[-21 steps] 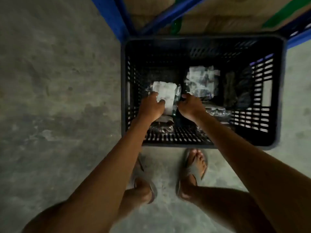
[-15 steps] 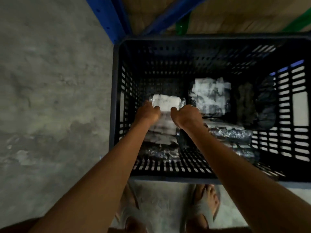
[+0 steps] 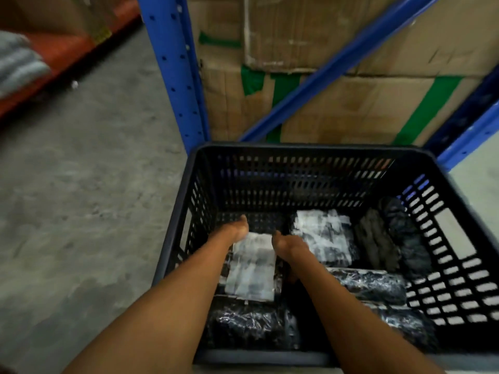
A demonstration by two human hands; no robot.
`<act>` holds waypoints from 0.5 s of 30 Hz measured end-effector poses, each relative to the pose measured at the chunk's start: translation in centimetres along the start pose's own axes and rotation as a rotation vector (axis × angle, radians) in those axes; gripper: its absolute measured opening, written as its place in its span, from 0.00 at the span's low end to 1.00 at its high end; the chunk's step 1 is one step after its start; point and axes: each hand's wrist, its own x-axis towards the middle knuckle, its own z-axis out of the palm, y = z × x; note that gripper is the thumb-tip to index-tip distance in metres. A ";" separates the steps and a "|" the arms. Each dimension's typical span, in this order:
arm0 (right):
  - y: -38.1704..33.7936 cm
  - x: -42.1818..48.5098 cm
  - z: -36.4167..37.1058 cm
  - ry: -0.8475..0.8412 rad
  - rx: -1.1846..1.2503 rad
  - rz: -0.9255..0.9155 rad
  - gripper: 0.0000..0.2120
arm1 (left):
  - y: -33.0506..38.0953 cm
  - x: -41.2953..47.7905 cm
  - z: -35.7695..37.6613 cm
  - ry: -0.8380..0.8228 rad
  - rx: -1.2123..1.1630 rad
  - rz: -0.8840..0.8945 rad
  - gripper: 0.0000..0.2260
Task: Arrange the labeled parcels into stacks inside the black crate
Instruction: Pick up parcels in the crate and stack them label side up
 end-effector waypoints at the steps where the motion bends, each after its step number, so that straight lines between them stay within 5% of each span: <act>1: 0.0 -0.3 -0.2 -0.038 0.044 -0.014 0.30 | -0.1 -0.3 0.0 -0.005 -0.006 0.009 0.32; 8: -0.3 -0.9 -1.2 -0.055 0.508 0.010 0.34 | 0.2 -3.6 -1.3 0.005 -0.398 -0.006 0.33; 15: -0.8 -2.1 -3.5 0.117 1.048 0.061 0.35 | 0.0 -4.8 -1.7 0.376 -0.900 0.050 0.30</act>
